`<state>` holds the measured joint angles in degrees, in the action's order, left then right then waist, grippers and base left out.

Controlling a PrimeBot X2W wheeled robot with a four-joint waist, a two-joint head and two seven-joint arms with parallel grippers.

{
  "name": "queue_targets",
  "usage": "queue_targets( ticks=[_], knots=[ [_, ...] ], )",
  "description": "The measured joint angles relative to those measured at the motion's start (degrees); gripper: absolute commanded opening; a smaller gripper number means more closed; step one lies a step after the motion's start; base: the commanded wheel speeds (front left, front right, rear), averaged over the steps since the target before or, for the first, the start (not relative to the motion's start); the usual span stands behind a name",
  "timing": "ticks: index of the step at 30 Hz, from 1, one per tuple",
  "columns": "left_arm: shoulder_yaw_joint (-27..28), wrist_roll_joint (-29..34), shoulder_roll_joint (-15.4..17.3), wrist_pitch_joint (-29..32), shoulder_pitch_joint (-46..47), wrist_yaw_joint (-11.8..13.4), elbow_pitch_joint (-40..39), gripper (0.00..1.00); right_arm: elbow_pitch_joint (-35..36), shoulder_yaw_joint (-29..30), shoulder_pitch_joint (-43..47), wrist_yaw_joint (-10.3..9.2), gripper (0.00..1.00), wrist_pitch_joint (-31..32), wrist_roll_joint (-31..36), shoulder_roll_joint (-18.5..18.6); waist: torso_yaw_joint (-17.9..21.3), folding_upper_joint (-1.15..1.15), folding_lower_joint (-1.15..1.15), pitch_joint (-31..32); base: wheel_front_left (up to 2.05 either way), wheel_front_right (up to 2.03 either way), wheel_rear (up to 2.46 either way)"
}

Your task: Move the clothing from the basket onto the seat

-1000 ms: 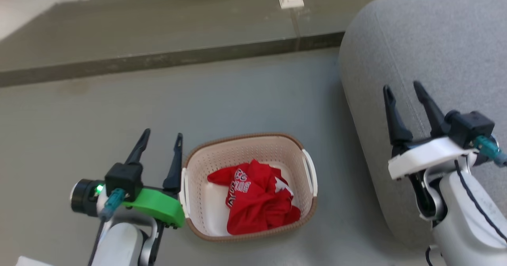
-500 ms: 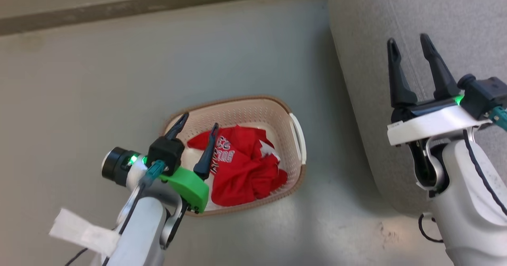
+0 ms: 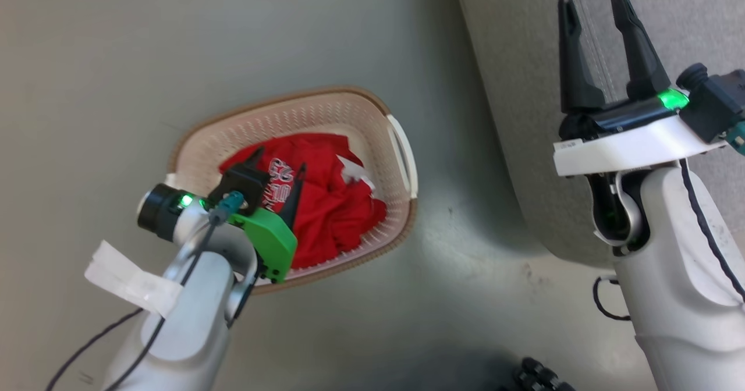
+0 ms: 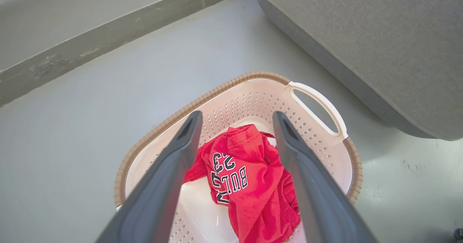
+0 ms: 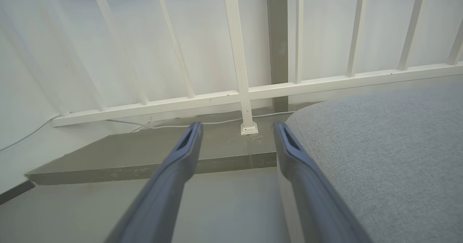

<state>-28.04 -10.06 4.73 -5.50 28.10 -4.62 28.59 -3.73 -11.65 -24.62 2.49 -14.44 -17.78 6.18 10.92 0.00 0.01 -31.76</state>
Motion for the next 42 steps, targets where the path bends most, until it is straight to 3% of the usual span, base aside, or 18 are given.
queue_targets(
  ticks=[17, 26, 39, 40, 41, 42],
  knots=[
    [1.66, -0.11, 1.96, 4.03, 6.37, -0.48, 11.91, 1.00, 0.93, -0.31, -2.24, 1.12, 1.00, -0.15, 0.00, -2.33, 7.46, 0.00, 0.00, -10.20, 0.00, 0.00, 0.00],
    [2.38, -0.34, 3.32, 5.57, 8.65, -0.91, 17.69, 1.00, 0.88, -0.64, -3.41, 1.76, 1.00, -0.15, 0.00, -2.65, 9.35, 0.00, 0.00, -12.70, 0.00, 0.00, 0.00],
    [3.98, -3.07, 2.43, 10.09, 10.95, -0.47, 24.87, 1.00, 0.75, -0.60, -3.40, 2.32, 1.00, -0.15, 0.00, -2.96, 10.07, 0.00, 0.00, -13.69, 0.00, 0.00, 0.00],
    [4.01, -3.14, 2.14, 10.31, 11.08, -0.48, 25.12, 0.89, 0.75, -0.55, -3.41, 2.43, 1.00, -0.15, 0.00, -2.96, 10.10, 0.00, -0.01, -13.73, 0.00, 0.00, 0.00],
    [3.83, -3.37, 1.67, 10.58, 11.73, -0.81, 25.79, 0.57, 0.74, -0.43, -3.41, 2.54, 1.00, -0.15, 0.00, -2.96, 10.13, 0.00, -0.01, -13.81, 0.00, 0.00, 0.00],
    [3.76, -3.37, 1.60, 10.58, 12.10, -0.98, 26.04, 0.00, 0.70, -0.38, -3.41, 2.54, 1.00, -0.15, 0.00, -2.98, 10.14, 0.00, 0.00, -13.84, 0.00, 0.00, 0.00]
  ],
)
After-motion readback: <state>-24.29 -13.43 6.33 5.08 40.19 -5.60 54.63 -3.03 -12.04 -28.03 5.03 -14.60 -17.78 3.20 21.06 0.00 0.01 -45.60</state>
